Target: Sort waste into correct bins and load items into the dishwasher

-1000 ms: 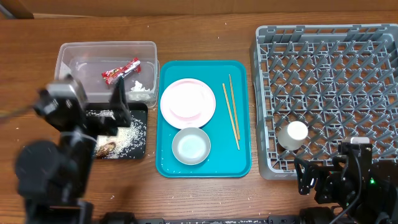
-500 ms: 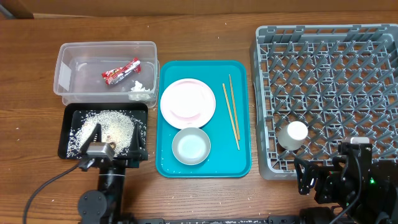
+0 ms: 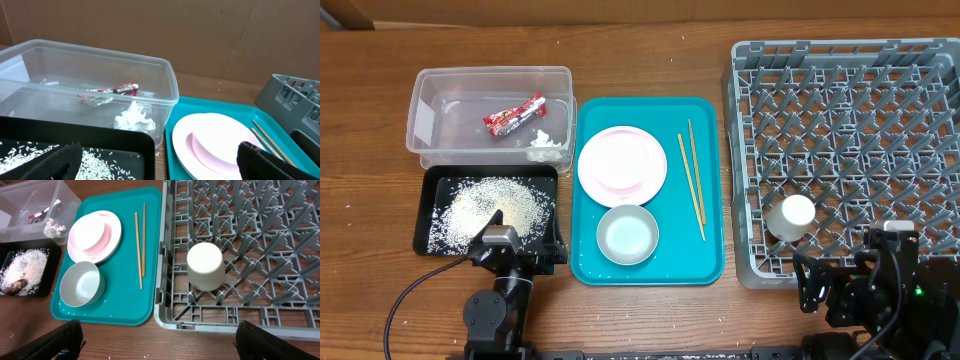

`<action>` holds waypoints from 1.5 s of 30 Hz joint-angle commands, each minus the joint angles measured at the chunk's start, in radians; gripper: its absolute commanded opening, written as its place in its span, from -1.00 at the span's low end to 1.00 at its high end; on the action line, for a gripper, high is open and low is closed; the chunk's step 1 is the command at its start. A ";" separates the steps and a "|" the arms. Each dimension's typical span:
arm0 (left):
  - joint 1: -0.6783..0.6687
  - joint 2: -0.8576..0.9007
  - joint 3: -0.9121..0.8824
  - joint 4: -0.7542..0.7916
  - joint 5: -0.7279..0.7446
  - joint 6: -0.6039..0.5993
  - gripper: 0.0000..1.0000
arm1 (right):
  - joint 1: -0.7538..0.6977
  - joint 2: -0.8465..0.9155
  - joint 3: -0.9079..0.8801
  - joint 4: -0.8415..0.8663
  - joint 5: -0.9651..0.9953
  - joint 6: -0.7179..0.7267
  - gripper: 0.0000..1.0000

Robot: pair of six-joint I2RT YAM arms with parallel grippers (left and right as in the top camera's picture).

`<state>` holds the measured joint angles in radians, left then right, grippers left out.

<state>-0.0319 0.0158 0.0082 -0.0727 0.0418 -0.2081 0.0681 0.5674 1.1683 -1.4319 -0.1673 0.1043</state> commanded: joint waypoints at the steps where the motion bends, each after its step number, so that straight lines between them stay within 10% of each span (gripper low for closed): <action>1: 0.006 -0.005 -0.003 -0.002 0.007 -0.009 1.00 | 0.008 -0.002 0.003 0.004 0.009 0.000 1.00; 13: 0.006 -0.005 -0.003 -0.002 0.006 -0.009 1.00 | 0.008 -0.002 0.003 0.004 0.009 -0.001 1.00; 27: 0.006 -0.005 -0.003 -0.002 0.006 -0.009 1.00 | 0.009 0.030 0.003 0.640 -0.414 0.108 1.00; 37: 0.006 -0.005 -0.003 -0.002 0.006 -0.009 1.00 | 0.221 0.450 0.003 0.272 -0.272 0.155 0.99; 45: 0.006 -0.005 -0.003 -0.002 0.007 -0.009 1.00 | 0.430 0.642 0.005 0.382 -0.154 0.154 0.99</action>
<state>-0.0319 0.0158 0.0082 -0.0738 0.0418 -0.2081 0.4488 1.2091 1.1683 -1.1118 -0.3782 0.2592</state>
